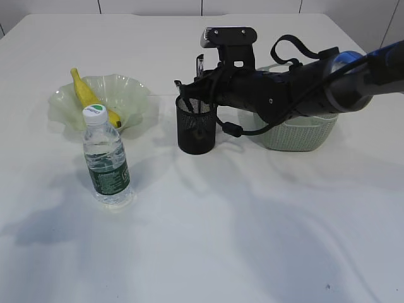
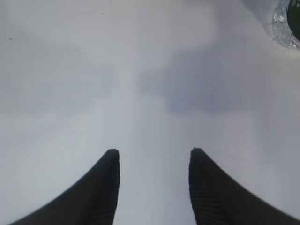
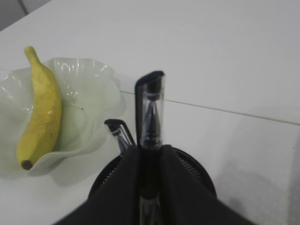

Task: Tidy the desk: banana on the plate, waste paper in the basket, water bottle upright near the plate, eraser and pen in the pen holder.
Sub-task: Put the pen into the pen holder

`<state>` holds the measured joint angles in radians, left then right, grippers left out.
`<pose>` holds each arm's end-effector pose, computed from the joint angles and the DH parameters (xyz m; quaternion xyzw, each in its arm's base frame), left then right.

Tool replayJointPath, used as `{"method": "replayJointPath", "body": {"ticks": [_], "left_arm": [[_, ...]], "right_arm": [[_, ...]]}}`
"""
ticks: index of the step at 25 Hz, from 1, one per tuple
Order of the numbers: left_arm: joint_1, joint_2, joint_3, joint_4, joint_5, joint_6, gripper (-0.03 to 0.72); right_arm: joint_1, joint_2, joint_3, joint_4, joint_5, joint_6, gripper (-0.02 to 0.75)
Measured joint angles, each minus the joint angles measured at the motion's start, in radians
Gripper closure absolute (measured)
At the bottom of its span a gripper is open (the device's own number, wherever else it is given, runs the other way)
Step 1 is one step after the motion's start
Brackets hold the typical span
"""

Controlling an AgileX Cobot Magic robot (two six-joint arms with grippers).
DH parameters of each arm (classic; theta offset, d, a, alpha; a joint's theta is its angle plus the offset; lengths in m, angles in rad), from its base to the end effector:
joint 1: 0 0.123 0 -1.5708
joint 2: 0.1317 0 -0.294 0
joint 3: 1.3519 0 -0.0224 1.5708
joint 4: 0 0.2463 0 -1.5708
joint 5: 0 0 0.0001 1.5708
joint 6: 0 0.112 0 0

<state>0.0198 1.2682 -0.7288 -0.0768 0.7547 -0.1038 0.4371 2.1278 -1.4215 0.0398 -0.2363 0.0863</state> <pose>0.2213 -0.0015 0.2207 -0.0834 0.9795 -0.0385 0.1794 0.4573 0.2125 0.1834 -0.1262 0.8191 0.1515 0.5387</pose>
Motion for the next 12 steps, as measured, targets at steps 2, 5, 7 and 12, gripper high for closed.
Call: {"method": "replayJointPath", "body": {"ticks": [2,5,7,12], "left_arm": [[0.0,0.0,0.0,0.0,0.0,0.0,0.353],[0.0,0.0,0.0,0.0,0.0,0.0,0.354],[0.0,0.0,0.0,0.0,0.0,0.0,0.354],[0.0,0.0,0.0,0.0,0.002,0.0,0.355]], "right_arm": [[0.0,0.0,0.0,0.0,0.011,0.0,0.647],[0.0,0.0,0.0,0.0,0.017,0.0,0.606],[0.0,0.0,0.0,0.0,0.017,0.0,0.589],[0.0,0.0,0.0,0.0,0.017,0.0,0.53]]}}
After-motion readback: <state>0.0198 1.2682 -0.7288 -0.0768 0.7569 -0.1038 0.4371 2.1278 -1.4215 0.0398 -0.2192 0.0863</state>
